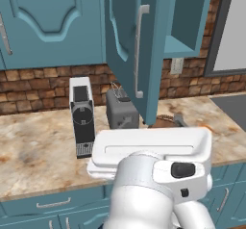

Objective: Pick the bread, place it on the cutting board, pick the jam, place it on the counter, and close the cabinet.

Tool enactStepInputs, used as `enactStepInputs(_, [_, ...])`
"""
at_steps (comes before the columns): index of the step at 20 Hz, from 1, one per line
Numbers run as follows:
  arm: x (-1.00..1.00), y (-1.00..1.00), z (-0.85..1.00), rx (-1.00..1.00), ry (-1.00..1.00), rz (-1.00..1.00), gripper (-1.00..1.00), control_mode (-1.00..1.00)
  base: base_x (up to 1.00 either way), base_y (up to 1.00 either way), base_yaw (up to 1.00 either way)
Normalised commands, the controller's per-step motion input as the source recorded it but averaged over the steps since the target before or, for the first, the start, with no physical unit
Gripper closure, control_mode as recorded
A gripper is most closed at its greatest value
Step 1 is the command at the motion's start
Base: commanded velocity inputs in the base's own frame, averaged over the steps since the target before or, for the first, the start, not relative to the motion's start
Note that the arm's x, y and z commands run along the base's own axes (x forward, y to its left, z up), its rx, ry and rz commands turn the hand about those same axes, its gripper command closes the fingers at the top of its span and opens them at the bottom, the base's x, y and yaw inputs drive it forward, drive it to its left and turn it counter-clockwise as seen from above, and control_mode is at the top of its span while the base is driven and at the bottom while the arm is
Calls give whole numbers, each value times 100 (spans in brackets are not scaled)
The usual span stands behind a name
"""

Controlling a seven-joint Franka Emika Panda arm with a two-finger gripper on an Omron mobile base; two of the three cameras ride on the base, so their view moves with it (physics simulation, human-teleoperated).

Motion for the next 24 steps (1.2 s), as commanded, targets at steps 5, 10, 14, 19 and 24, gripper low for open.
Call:
enactStepInputs(5, [20, 0, -4, 0, -5, -3, -100, -100, 0, 0, 0])
enactStepInputs(10, [20, 0, -8, 0, -6, -3, -100, -100, 0, 0, 0])
enactStepInputs(14, [25, 0, -11, 0, -5, -3, -100, -100, 0, 0, 0])
enactStepInputs(19, [26, 0, -3, 0, -5, -3, -100, -100, 0, 0, 0])
enactStepInputs(24, [23, 0, 0, 0, -5, -3, -100, -100, 0, 0, 0])
